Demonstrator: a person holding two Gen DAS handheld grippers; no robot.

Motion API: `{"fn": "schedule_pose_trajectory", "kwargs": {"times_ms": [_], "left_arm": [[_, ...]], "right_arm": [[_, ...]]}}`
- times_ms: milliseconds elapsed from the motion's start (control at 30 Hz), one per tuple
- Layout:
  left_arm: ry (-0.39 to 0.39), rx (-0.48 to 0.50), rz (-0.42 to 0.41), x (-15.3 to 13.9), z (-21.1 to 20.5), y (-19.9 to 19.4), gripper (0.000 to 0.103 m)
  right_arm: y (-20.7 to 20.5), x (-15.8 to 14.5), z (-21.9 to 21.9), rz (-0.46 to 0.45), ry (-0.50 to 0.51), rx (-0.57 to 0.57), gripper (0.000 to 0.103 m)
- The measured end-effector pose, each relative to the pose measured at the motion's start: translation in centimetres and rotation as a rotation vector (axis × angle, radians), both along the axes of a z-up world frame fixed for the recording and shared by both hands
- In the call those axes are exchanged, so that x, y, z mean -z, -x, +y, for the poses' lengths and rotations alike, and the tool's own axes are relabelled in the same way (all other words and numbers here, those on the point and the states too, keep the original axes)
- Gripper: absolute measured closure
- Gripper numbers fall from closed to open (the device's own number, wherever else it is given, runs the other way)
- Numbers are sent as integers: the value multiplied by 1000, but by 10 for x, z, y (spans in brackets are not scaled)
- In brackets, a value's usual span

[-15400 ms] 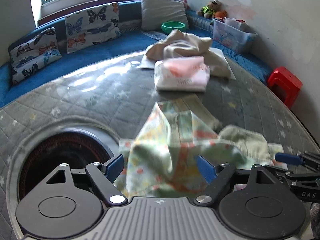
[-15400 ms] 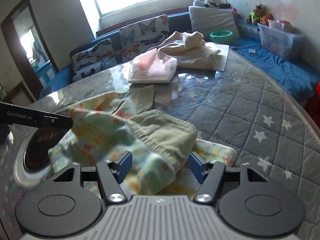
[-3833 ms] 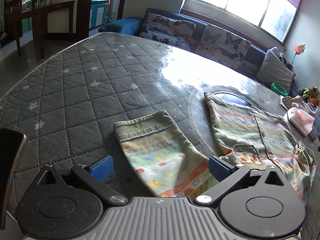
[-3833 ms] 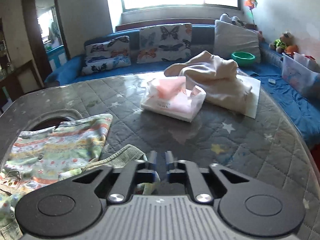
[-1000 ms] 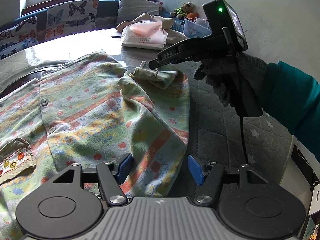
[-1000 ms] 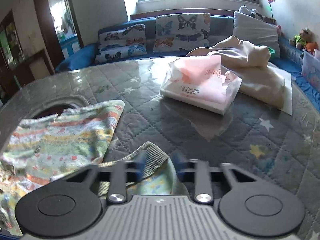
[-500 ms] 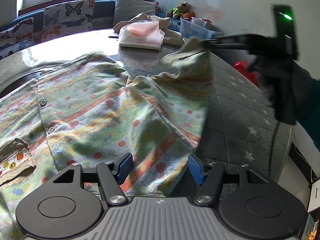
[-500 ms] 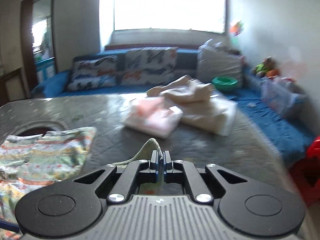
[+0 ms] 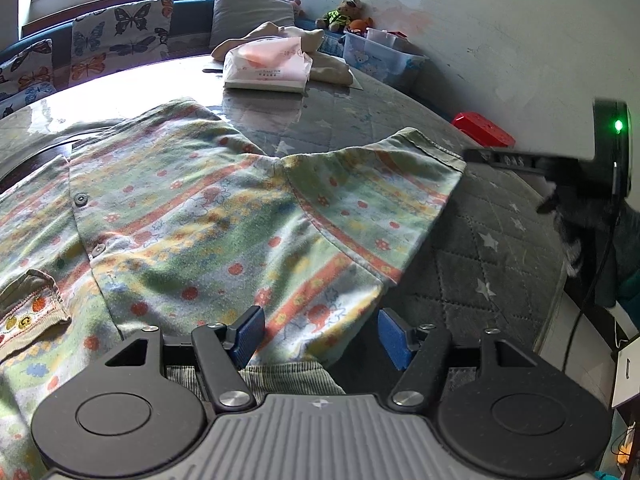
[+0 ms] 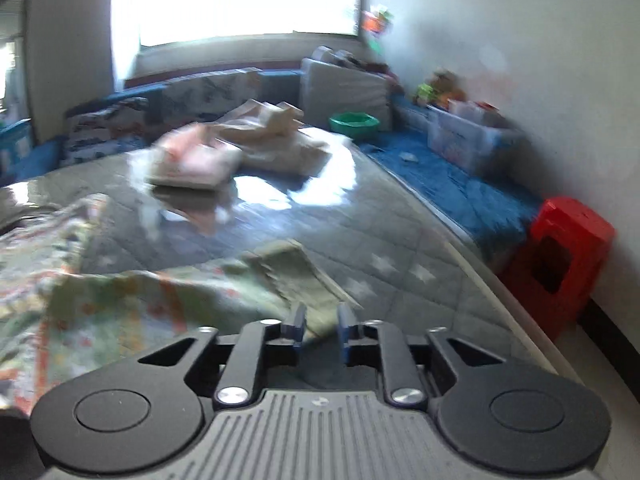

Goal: Fold clothes

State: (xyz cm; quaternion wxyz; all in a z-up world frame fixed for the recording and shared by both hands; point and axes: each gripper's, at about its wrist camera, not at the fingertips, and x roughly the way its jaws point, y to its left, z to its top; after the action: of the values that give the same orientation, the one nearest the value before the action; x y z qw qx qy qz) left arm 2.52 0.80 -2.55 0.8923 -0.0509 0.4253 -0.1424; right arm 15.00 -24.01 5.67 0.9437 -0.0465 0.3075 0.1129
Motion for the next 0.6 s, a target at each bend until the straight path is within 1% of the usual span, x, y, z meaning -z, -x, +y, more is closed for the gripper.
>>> {"fn": "schedule_pose_trajectory", "kwargs": {"times_ms": [33, 100, 167, 233, 300, 367, 433, 500, 600], "left_arm": [[2, -1, 0, 0, 0, 1, 36], [8, -4, 1, 0, 0, 3, 36], [11, -5, 4, 0, 1, 5, 35], [12, -6, 8, 0, 2, 7, 35], [16, -5, 11, -1, 4, 10, 35], [24, -5, 14, 0, 6, 12, 32], [31, -4, 14, -1, 8, 15, 31], [37, -3, 14, -2, 10, 19, 31], [61, -9, 20, -6, 15, 23, 30]], "right_arm": [[-1, -1, 6, -2, -5, -33, 72], [-9, -1, 23, 1, -16, -96, 67], [-20, 4, 40, 22, -22, -155, 55], [-32, 13, 52, 48, -22, -173, 54], [-43, 23, 61, 78, -21, -182, 50], [-48, 32, 61, 91, -16, -162, 36], [-52, 34, 55, 84, -25, -131, 33], [-50, 34, 47, 83, -31, -111, 32], [-42, 29, 44, 80, -24, -143, 29]]}}
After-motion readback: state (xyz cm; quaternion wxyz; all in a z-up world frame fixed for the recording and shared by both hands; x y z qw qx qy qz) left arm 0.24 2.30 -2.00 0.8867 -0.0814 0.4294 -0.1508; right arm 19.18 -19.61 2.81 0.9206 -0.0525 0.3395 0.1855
